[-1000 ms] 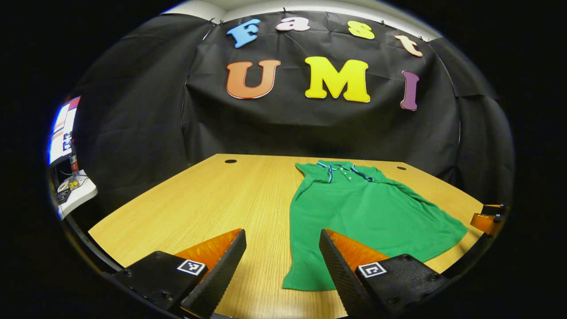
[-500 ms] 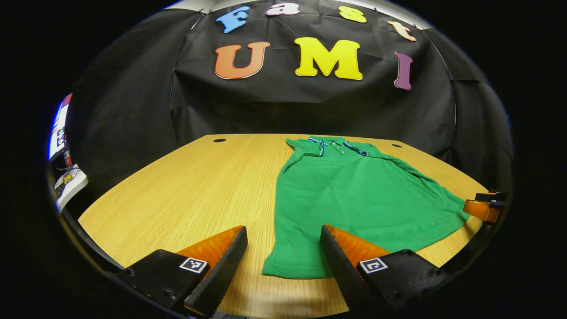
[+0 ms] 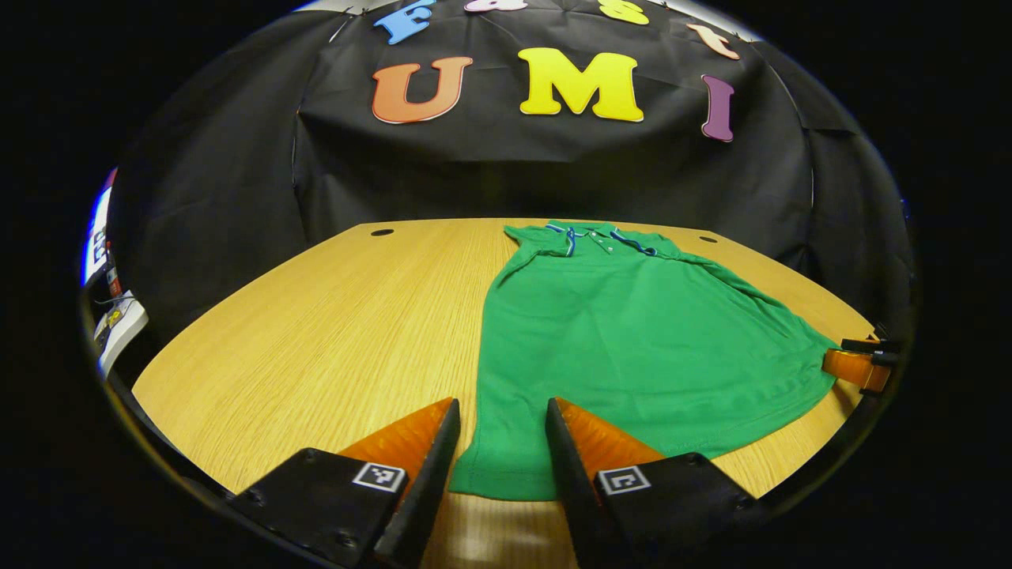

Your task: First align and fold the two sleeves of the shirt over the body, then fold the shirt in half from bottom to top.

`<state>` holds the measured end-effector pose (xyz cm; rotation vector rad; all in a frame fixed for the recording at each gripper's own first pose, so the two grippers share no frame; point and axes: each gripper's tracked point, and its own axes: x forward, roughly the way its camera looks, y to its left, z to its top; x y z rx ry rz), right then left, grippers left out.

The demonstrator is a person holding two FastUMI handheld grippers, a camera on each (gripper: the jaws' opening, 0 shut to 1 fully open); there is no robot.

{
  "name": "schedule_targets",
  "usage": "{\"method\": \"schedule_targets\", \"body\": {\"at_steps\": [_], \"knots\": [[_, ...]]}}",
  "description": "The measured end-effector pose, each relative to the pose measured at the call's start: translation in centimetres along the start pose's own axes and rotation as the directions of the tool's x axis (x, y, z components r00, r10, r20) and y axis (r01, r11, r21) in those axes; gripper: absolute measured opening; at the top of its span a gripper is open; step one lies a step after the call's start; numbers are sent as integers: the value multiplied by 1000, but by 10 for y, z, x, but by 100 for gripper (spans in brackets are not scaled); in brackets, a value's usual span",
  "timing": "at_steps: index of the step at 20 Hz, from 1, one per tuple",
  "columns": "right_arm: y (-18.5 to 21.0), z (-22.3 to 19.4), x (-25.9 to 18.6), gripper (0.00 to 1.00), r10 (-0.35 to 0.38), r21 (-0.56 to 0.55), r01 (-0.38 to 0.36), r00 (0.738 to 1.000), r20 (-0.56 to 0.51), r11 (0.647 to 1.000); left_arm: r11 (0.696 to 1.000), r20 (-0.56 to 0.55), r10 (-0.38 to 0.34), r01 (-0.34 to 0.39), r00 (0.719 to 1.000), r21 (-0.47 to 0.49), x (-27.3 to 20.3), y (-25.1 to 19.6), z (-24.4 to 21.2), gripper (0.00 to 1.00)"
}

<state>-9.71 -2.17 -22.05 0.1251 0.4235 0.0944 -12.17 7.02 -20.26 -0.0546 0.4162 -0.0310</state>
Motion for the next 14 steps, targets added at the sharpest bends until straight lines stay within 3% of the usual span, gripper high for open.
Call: {"method": "schedule_targets", "body": {"at_steps": [1,2,3,4,5,6,7,14], "knots": [[2,1,4,68,8,3,-8,1000,5,1000,1000,-7,-20,20,1000,16,0,-3,0,65],[6,2,5,62,20,6,-20,1000,4,1000,999,-13,-39,39,999,36,3,-6,1,47],[11,2,6,46,48,11,-48,999,6,999,997,-21,-56,57,998,48,6,-8,1,41],[13,1,8,33,57,15,-57,998,0,998,997,-22,-57,58,998,46,9,-7,3,25],[13,3,8,19,62,9,-62,998,4,998,998,-22,-52,53,998,40,10,-6,3,21],[14,2,11,19,68,5,-68,998,-5,998,998,-20,-49,50,999,30,10,-6,4,11],[13,1,14,3,69,23,-69,998,0,997,999,-18,-47,47,999,23,11,-7,5,10],[9,12,7,0,69,-36,-69,998,9,997,999,15,-43,43,999,2,3,-9,18,6]]}}
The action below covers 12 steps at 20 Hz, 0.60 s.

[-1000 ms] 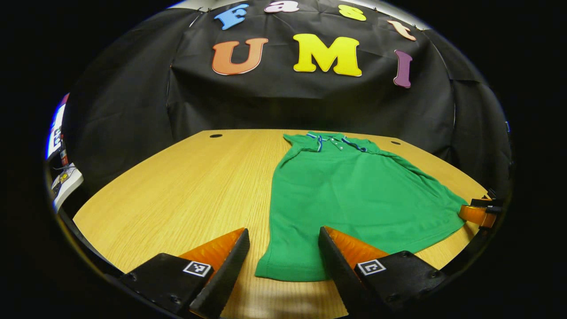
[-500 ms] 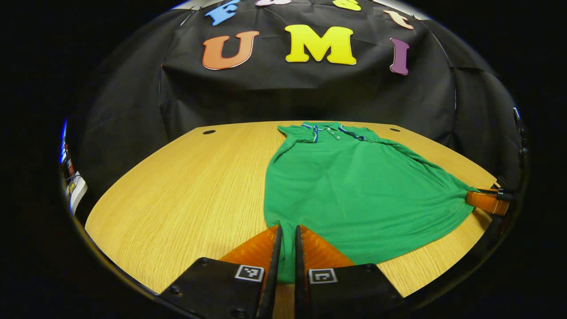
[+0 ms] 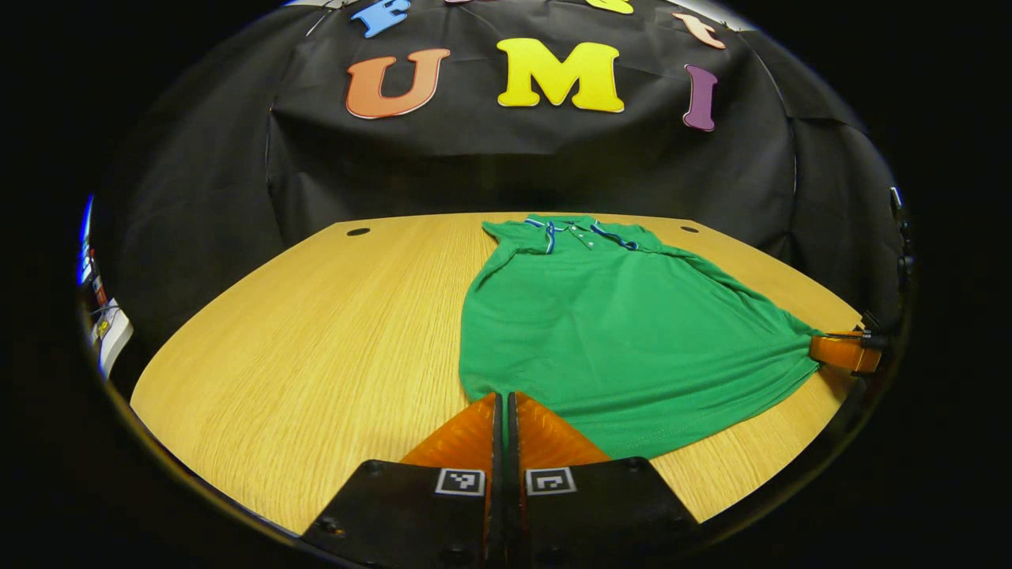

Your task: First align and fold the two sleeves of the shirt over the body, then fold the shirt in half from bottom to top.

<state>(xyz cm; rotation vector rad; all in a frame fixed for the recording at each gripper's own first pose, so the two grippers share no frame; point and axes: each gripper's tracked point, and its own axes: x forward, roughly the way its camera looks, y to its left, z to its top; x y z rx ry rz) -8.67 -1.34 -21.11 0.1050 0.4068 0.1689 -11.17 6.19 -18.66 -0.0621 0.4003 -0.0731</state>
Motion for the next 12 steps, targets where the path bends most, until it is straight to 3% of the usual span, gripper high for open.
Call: {"method": "schedule_targets", "body": {"at_steps": [12], "knots": [[4,88,-45,0,-3,-56,12,985,170,998,1000,146,-24,25,989,-5,-31,-8,76,6]]}}
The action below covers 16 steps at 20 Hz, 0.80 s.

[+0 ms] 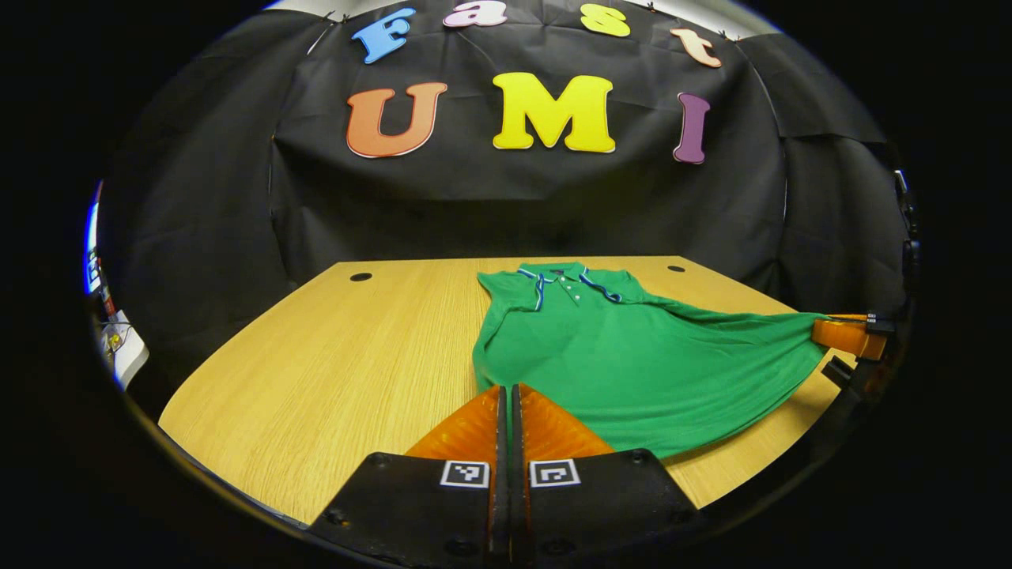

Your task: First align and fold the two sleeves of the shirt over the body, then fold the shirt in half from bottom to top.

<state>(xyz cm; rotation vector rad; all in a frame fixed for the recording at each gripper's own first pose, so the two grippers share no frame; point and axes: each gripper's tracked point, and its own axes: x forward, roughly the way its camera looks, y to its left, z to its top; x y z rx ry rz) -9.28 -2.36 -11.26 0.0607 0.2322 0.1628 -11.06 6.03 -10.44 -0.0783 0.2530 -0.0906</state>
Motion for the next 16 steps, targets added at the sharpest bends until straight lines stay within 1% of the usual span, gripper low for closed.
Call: {"method": "schedule_targets", "body": {"at_steps": [4,9,16], "knots": [[2,22,7,0,18,-6,-18,1000,12,1000,1000,31,-8,8,999,-16,4,-1,20,6],[6,47,32,0,39,-25,-38,999,37,999,1000,48,7,-6,999,-7,23,5,42,7],[-7,99,79,0,14,-7,-13,995,103,1000,999,111,38,-38,993,-3,70,18,98,6]]}}
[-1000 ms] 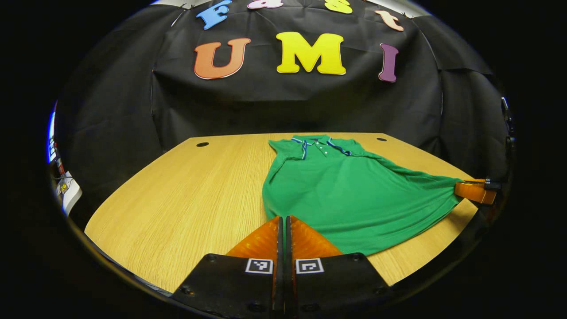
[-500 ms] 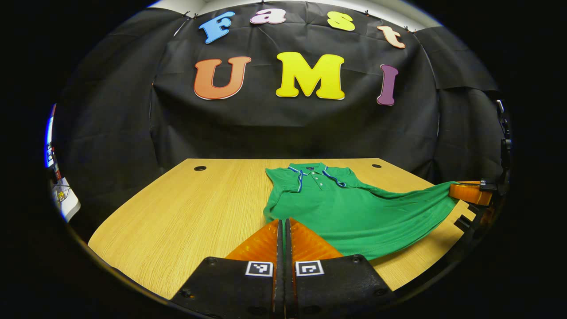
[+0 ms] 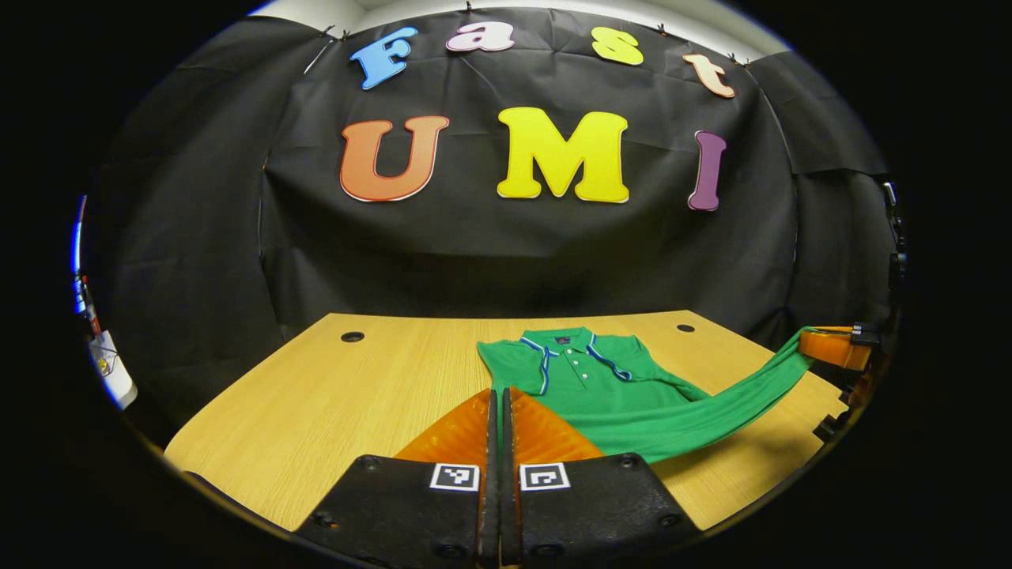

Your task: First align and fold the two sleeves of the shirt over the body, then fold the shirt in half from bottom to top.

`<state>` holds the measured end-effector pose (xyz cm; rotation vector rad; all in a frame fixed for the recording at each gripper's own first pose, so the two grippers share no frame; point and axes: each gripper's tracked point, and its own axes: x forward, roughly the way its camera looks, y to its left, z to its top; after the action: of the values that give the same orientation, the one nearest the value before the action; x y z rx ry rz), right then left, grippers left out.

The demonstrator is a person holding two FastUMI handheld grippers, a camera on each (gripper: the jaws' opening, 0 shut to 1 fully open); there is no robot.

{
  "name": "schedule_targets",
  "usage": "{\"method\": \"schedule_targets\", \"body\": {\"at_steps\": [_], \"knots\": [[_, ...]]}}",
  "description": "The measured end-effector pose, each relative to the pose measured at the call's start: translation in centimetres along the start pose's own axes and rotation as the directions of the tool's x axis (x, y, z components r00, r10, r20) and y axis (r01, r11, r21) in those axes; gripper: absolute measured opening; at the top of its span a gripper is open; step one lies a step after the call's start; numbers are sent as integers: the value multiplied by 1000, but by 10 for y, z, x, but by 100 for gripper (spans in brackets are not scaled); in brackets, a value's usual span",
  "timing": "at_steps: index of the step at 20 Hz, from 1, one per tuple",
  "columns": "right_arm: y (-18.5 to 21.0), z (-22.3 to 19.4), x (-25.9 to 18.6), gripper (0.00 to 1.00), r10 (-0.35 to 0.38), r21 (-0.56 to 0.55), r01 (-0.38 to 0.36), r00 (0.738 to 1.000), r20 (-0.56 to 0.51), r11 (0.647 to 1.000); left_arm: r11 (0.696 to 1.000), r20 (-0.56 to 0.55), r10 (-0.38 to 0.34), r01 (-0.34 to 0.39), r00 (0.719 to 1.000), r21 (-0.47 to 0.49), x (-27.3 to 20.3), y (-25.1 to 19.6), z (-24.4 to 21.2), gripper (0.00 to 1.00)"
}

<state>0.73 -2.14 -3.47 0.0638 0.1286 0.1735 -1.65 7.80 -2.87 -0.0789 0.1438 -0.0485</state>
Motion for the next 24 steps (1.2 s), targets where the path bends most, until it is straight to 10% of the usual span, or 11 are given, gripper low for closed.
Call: {"method": "schedule_targets", "body": {"at_steps": [24], "knots": [[-27,56,324,0,-87,-7,86,996,-18,996,997,14,79,-79,997,-4,298,38,44,7]]}}
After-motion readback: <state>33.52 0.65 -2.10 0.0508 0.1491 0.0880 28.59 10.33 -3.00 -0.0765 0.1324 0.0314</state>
